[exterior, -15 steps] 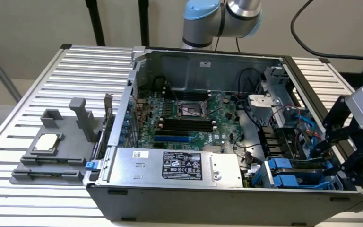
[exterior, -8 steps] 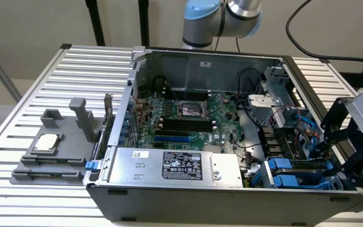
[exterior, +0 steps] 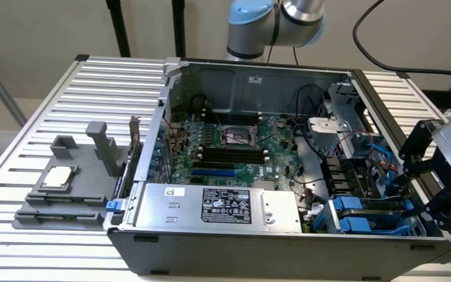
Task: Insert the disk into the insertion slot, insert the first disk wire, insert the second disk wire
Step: 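Insert the first disk wire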
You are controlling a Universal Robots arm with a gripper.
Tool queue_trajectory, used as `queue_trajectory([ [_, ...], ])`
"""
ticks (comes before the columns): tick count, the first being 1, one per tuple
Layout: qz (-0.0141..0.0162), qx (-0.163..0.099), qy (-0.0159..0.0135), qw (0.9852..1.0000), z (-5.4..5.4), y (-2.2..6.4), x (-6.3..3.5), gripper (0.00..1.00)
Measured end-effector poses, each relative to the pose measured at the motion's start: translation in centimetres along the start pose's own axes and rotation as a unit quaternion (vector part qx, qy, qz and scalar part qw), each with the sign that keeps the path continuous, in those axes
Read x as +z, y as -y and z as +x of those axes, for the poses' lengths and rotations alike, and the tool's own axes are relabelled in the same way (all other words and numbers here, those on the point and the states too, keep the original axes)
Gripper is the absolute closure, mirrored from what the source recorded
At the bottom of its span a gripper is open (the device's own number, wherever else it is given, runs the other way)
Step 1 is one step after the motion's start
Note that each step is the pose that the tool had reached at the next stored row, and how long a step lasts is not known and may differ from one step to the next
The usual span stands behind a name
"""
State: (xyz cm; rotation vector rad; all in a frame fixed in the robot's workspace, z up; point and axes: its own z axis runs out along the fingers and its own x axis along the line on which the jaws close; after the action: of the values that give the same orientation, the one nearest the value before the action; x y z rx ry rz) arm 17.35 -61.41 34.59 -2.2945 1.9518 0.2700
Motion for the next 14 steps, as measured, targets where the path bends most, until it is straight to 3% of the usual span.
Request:
queue_trajectory([
  [5,0.0024,-0.017,0.007,0.9998,0.02,0.01,0.1,0.53],
  [6,0.003,-0.02,0.0085,0.9998,0.03,0.02,0.12,0.61],
  [11,0.0057,-0.036,0.015,0.9992,0.06,0.04,0.22,0.63],
  [12,0.0063,-0.039,0.0163,0.9991,0.06,0.05,0.25,0.71],
  [14,0.0072,-0.044,0.0192,0.9988,0.08,0.06,0.32,0.71],
])
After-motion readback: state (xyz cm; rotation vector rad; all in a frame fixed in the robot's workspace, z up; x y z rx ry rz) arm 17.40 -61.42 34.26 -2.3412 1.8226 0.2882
